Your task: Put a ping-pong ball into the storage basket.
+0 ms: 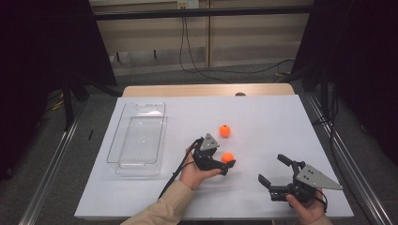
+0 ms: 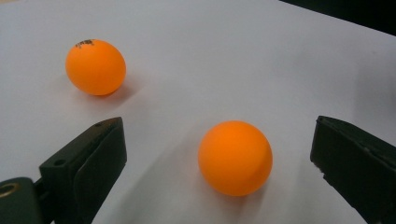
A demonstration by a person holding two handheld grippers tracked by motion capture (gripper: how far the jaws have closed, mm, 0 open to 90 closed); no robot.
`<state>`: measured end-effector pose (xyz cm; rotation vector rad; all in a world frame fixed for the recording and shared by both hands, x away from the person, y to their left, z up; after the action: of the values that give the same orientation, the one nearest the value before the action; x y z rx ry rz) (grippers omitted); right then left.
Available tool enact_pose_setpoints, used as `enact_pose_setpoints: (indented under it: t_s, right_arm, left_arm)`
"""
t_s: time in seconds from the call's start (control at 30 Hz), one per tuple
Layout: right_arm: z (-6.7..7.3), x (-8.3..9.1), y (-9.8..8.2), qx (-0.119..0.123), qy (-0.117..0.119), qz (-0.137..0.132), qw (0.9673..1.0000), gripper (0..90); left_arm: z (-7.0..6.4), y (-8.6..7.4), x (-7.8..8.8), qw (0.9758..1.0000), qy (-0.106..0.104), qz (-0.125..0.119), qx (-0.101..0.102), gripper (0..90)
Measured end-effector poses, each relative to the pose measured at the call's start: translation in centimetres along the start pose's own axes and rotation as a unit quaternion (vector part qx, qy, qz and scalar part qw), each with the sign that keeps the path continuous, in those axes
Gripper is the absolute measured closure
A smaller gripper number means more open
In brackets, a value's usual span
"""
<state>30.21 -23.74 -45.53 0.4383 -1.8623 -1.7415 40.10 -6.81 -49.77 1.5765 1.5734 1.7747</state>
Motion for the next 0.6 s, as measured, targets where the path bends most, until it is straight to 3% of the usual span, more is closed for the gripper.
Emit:
enact_pose_setpoints:
  t_s: [0.23, 0.37, 0.6]
  right_arm:
    - [0.01, 0.01, 0.02, 0.000, 0.000, -0.001, 1.0000, 1.9]
    - [-0.03, 0.03, 0.02, -0.001, 0.000, -0.001, 1.0000, 1.9]
    - [-0.03, 0.00, 0.00, 0.000, 0.002, -0.001, 1.0000, 2.0]
  left_arm:
    - [-0.25, 0.08, -0.41, 0.9995, -0.001, 0.017, -0.025, 12.9]
    - [-0.22, -0.03, -0.70, 0.9995, -0.007, 0.027, -0.017, 17.3]
    - [-0.42, -0.39, -0.98, 0.9984, -0.018, 0.047, -0.027, 26.4]
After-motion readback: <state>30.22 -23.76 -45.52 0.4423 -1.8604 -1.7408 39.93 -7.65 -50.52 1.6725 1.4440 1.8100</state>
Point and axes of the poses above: each handheld gripper's, and its own axes: x roughly backward along the jaws, y roughly out of its top, z roughly to its left, the point moved 8 cm from there along -x, roughly forward along the jaws, and after that the axes turned 4 degrees about x, right-handed, at the moved point
